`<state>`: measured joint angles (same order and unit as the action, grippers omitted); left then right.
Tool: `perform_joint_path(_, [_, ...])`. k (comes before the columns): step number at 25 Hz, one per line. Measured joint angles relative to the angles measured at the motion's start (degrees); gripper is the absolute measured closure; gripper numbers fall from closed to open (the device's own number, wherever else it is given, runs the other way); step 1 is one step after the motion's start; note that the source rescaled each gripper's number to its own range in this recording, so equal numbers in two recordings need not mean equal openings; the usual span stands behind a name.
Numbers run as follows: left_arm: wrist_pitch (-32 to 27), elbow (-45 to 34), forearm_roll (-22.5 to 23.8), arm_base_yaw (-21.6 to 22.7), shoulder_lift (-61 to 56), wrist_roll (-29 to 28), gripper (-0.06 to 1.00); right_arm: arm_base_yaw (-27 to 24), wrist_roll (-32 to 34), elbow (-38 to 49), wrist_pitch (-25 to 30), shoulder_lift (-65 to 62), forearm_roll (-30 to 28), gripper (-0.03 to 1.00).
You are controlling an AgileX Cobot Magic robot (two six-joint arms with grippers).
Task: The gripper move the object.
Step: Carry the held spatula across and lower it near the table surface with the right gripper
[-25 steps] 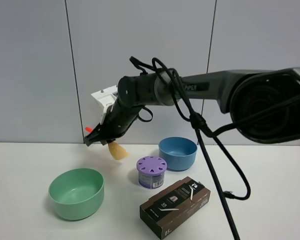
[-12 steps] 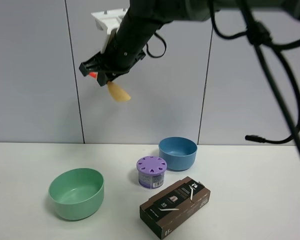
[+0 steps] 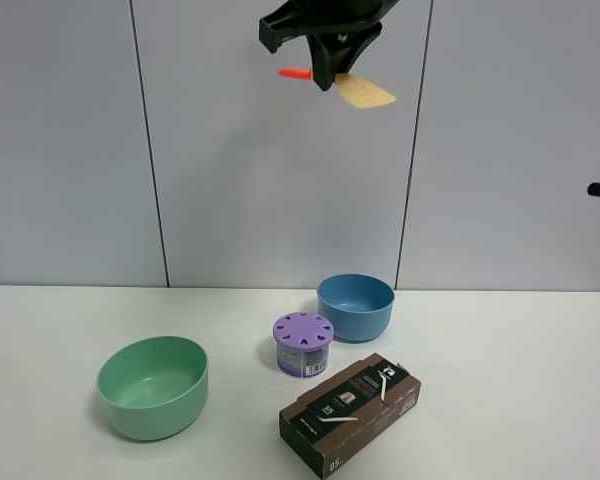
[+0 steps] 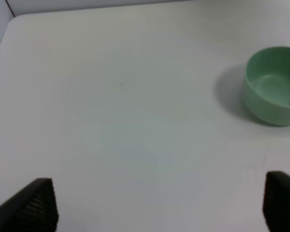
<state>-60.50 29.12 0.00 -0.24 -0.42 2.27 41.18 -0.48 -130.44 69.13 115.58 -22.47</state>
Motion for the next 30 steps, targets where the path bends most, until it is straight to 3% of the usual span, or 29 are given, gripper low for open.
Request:
perform_joint_path(5, [0.0,0.0,0.0,0.0,0.0,0.0,-0.06,0.0,10.7,5.3,0.5,-3.0,-0.6,0.97])
perform_joint_path(16, [0.0,0.0,0.0,0.0,0.0,0.0,-0.06,-0.3,22.8,25.6,0.9,-10.4,-8.9,0.97])
perform_joint_path(26, [0.0,0.0,0.0,0.0,0.0,0.0,-0.06,-4.4,30.1,44.0,0.7,-14.9,-6.2,0.97])
perform_joint_path(30, [0.0,0.0,0.0,0.0,0.0,0.0,-0.06,-7.1,32.7,50.9,-3.5,-15.5,-4.4,0.97])
